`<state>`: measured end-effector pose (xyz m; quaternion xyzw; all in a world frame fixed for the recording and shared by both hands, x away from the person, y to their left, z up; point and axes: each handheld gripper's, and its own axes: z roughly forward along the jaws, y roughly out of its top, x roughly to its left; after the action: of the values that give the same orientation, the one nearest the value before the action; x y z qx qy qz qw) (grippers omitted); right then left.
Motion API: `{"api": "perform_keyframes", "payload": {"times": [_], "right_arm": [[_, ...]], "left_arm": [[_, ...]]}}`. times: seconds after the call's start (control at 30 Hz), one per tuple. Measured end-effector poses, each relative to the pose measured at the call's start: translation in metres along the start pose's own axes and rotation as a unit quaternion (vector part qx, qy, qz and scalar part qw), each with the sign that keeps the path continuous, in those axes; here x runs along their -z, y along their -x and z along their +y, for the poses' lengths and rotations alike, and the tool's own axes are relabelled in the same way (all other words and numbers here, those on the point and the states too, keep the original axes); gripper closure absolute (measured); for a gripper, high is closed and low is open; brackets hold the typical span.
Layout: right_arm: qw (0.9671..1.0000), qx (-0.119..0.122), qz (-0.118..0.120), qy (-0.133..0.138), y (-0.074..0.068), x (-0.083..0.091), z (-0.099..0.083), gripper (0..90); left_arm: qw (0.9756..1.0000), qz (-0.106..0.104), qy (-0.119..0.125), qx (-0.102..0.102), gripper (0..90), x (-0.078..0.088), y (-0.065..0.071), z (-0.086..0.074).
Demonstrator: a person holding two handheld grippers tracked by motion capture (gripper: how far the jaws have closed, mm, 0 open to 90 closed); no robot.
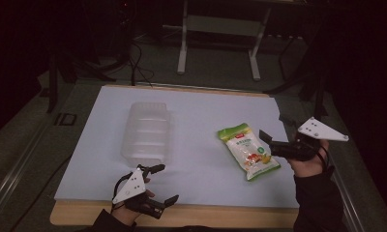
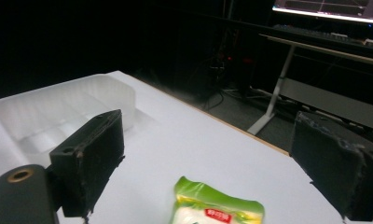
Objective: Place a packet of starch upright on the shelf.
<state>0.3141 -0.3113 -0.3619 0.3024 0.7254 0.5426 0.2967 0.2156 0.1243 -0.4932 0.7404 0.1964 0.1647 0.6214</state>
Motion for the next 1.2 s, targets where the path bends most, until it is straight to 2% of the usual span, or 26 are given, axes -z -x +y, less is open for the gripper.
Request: {"api": "perform_keyframes", "payload": {"times": [0.33, 0.63, 0.83, 1.0, 1.13, 1.2], "right_arm": [[0.9993, -0.017, -0.01, -0.03, 0.027, -0.029, -0.01, 12.4], [0.9979, -0.032, -0.005, -0.056, 0.045, -0.048, -0.027, 15.6], [0.9959, -0.048, -0.007, -0.077, 0.058, -0.062, -0.049, 20.9], [0.9929, -0.07, 0.001, -0.096, 0.067, -0.074, -0.067, 22.6], [0.9904, -0.079, 0.002, -0.113, 0.071, -0.084, -0.079, 23.3], [0.9896, -0.076, 0.002, -0.122, 0.071, -0.089, -0.084, 24.2]], "left_arm": [[1.0, -0.001, 0.0, 0.002, 1.8, 0.0, -0.001, 0.0], [1.0, -0.002, -0.002, 0.003, 1.8, 0.0, -0.001, -0.001], [1.0, -0.003, -0.004, 0.004, 1.8, -0.001, -0.002, -0.001], [1.0, -0.004, -0.006, 0.005, 1.8, -0.001, -0.002, -0.002], [0.9999, -0.006, -0.008, 0.006, 1.8, -0.002, -0.002, -0.002], [0.9999, -0.007, -0.009, 0.006, 1.8, -0.002, -0.002, -0.002]]}}
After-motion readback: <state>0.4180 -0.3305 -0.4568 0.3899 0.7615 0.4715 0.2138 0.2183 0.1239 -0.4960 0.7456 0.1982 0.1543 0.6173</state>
